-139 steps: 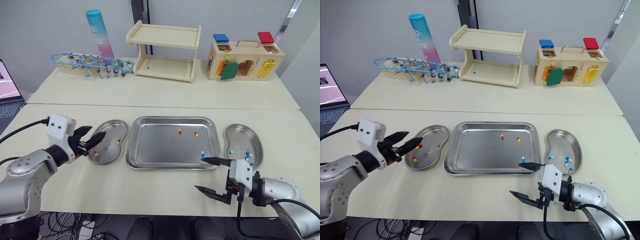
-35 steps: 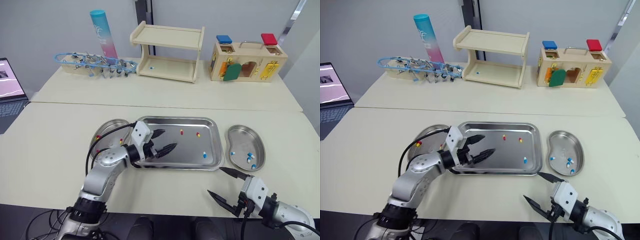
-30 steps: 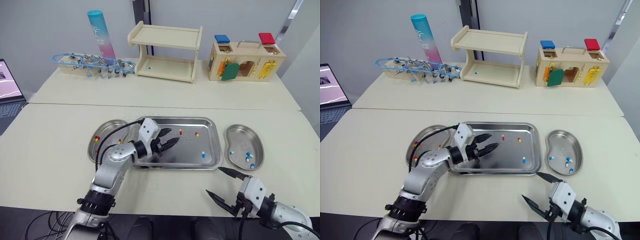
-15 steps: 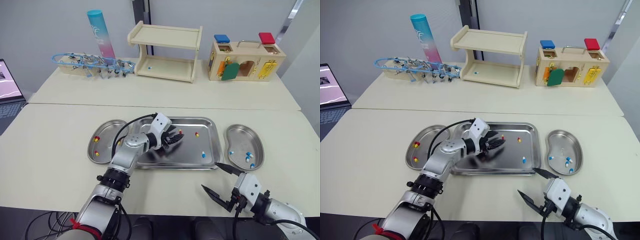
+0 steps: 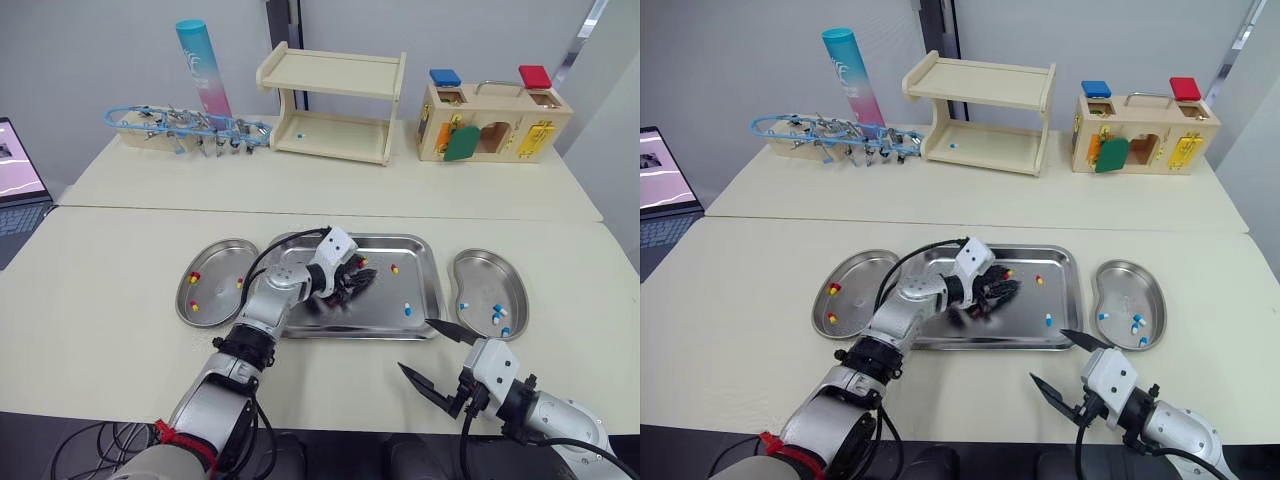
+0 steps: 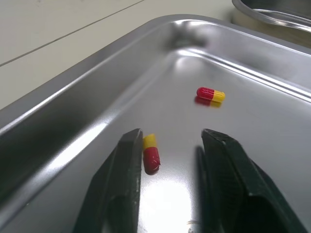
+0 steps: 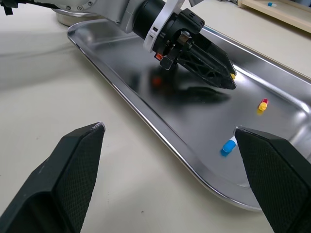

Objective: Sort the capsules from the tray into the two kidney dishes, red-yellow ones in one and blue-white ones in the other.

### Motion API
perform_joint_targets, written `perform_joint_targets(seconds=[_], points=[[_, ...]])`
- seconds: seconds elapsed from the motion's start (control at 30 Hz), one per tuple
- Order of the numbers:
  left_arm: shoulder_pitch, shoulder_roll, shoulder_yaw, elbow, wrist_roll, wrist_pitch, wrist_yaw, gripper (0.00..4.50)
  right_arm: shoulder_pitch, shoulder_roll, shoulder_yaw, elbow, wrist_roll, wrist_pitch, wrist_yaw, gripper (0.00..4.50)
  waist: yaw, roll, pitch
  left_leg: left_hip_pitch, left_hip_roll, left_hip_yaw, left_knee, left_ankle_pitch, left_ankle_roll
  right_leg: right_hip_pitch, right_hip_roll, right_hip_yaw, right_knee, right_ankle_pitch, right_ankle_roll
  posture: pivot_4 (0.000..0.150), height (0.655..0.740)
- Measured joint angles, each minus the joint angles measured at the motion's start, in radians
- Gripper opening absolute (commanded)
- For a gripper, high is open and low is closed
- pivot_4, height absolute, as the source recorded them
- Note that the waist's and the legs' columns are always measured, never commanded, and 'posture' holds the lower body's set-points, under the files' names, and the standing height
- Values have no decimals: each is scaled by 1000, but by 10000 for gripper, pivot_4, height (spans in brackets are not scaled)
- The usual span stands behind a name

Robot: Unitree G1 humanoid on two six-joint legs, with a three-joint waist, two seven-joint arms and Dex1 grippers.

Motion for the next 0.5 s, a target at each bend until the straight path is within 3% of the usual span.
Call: perform_joint_targets(seconds=[0.1, 0.5], points=[[-1, 0, 0, 3, 10, -1, -13, 556, 0, -2, 0, -8, 0, 13, -2, 45000, 0, 0, 0, 0, 0, 0, 0, 0, 0, 0, 0, 0, 0, 0, 0, 1500, 7400], [30, 33, 4, -82, 2, 23, -62, 206, -33, -5, 0, -20, 1, 47, -2, 45000, -4, 0, 0, 0, 0, 0, 0, 0, 0, -1, 0, 0, 0, 0, 0, 1500, 7400]])
